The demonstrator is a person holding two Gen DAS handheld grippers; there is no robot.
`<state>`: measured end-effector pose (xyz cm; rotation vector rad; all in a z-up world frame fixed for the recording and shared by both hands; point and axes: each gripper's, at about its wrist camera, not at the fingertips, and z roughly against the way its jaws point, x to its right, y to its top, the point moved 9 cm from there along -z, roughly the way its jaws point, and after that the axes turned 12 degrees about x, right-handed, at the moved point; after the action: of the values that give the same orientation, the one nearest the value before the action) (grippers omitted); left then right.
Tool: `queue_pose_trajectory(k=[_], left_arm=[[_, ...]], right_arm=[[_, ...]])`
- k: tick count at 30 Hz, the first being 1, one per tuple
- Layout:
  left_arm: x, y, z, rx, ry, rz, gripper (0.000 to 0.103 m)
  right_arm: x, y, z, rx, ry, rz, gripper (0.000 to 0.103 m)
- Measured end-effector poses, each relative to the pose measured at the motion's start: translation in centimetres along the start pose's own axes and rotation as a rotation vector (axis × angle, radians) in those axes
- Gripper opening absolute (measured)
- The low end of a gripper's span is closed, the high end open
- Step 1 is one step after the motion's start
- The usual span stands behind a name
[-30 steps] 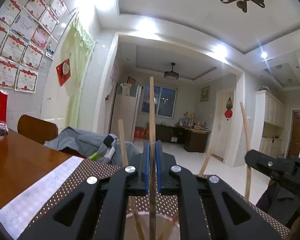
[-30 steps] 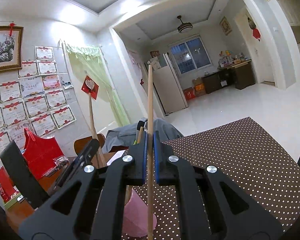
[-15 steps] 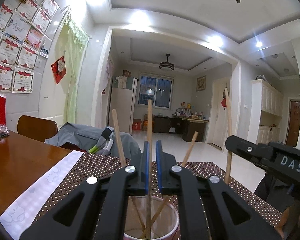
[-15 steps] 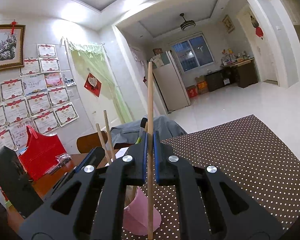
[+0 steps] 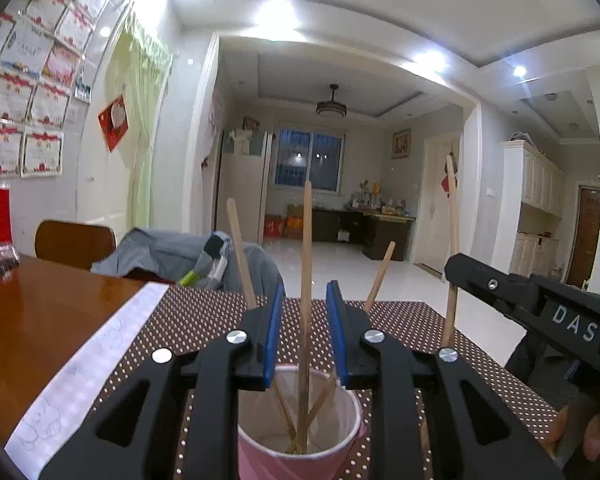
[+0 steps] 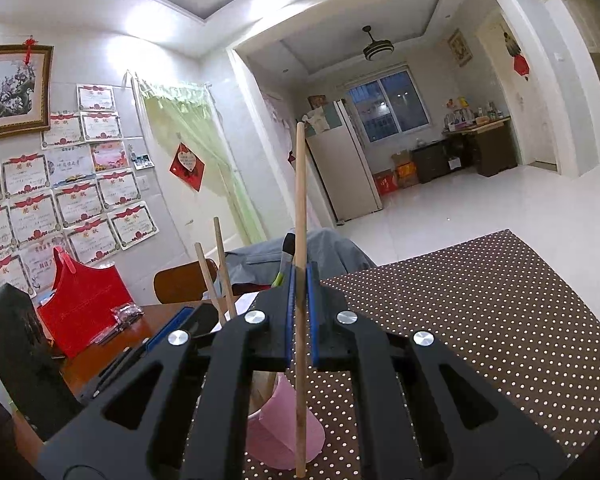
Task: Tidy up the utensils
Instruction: 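Lower the chopstick in the left gripper into the pink cup and open, then lower the chopstick in the right gripper into the pink cup and release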
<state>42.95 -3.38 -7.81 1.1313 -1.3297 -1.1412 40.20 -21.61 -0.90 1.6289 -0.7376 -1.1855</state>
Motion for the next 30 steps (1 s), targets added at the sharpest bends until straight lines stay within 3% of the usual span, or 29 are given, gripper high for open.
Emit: queue_pose_trajectory(k=[6, 16, 22, 30], left_arm=[[-0.6, 0.0, 0.4, -0.043, -0.003, 0.015, 0.028], [-2.4, 2.4, 1.0, -0.042, 0.012, 0.040, 0.037], [-4.9, 3.4, 0.8, -0.017, 0.060, 0.068, 0.037], [-7.2, 3.2, 0.1, -0.056, 0.109, 0.068, 0.037]], right_arm=[[-0.9, 0.2, 0.3, 0.015, 0.001, 0.029, 0.006], [-3.8, 1.2, -0.1, 0.047, 0.017, 0.041, 0.006], [-5.8, 2.1, -1.0, 0.077, 0.033, 0.061, 0.006], [-6.3, 1.5, -2.7, 0.085, 0.021, 0.066, 0.006]])
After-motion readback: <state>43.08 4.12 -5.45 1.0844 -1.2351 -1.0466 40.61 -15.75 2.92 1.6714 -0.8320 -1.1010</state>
